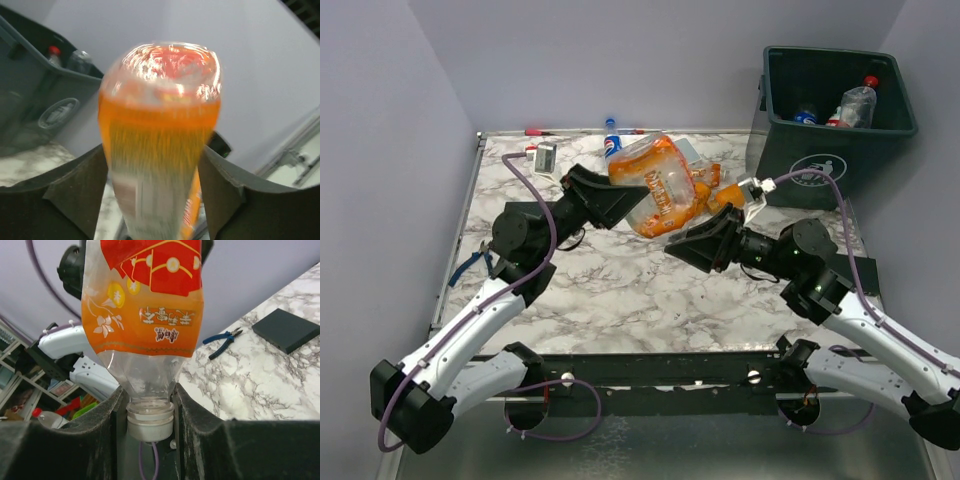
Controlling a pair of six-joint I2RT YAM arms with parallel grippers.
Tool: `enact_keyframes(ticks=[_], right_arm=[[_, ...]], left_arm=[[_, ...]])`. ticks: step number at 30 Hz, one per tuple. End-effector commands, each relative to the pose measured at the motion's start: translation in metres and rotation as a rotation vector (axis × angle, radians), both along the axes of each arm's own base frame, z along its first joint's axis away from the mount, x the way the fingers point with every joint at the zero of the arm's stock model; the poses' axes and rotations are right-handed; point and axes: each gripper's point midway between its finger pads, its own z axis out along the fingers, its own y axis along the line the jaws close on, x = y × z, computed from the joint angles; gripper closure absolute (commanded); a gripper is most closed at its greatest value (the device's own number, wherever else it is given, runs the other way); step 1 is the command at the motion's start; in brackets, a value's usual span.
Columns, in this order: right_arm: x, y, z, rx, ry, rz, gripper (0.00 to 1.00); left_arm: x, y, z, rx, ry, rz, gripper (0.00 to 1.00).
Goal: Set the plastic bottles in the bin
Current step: Pick up the plastic bottle at the center of the board, then place the plastic bottle in the trash bin.
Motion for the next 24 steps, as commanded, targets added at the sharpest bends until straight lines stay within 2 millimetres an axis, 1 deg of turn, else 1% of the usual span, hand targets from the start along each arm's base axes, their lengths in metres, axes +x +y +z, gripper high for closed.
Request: enact_keyframes(ticks=[1,2,3,6,7,8,9,11,12,13,14,16,17,19,22,24], right_arm=[[0.009,-0.016,0.010,0.021,-0.028,-0.111,1.00],[0.011,-0.019,0.010,0.017,-0.031,-0.132,1.00],[0.012,-0.023,0.009,0.007,-0.031,-0.154,1.00],[0.020,-0.037,0.011,-0.031,-0.042,-0.248,1.00],[0.025,-0.045,0.014,-0.048,-0.045,-0.300,1.00],[0.032,-0.055,0.012,-0.083,-0.033,-0.367,1.00],[0.039,-0.067,0.014,-0.110,-0.032,-0.437,1.00],[0.056,-0.098,0.018,-0.185,-0.007,-0.620,1.00],[0.067,-0.120,0.022,-0.221,0.004,-0.751,1.00],[0.075,-0.140,0.023,-0.275,0.019,-0.860,1.00],[0.078,-0.160,0.036,-0.305,0.032,-0.956,1.00],[0.087,-0.195,0.042,-0.420,0.078,-1.147,1.00],[0.089,-0.206,0.047,-0.455,0.090,-1.208,1.00],[0.092,-0.218,0.064,-0.469,0.069,-1.285,1.00],[0.097,-0.235,0.093,-0.428,0.038,-1.404,1.00],[0.103,-0.238,0.110,-0.410,0.018,-1.459,1.00]], left_arm=[[-0.013,0.016,0.009,-0.024,-0.080,0.055,0.13],[-0.012,0.018,0.008,-0.024,-0.087,0.076,0.03],[-0.012,0.021,0.006,-0.022,-0.095,0.097,0.01],[-0.007,0.033,0.002,-0.013,-0.106,0.185,0.01],[-0.003,0.038,-0.001,-0.001,-0.098,0.228,0.01],[0.001,0.043,-0.007,0.022,-0.084,0.274,0.01],[0.009,0.048,-0.019,0.070,-0.053,0.329,0.01],[0.021,0.062,-0.041,0.173,-0.020,0.443,0.01],[0.027,0.069,-0.056,0.245,-0.004,0.502,0.01],[0.035,0.079,-0.072,0.320,0.025,0.573,0.01],[0.043,0.092,-0.092,0.407,0.068,0.648,0.01],[0.054,0.117,-0.129,0.575,0.148,0.781,0.01],[0.058,0.133,-0.145,0.651,0.186,0.855,0.01],[0.061,0.149,-0.168,0.767,0.222,0.925,0.01],[0.063,0.159,-0.189,0.872,0.222,0.961,0.01],[0.065,0.162,-0.197,0.905,0.226,0.972,0.01]])
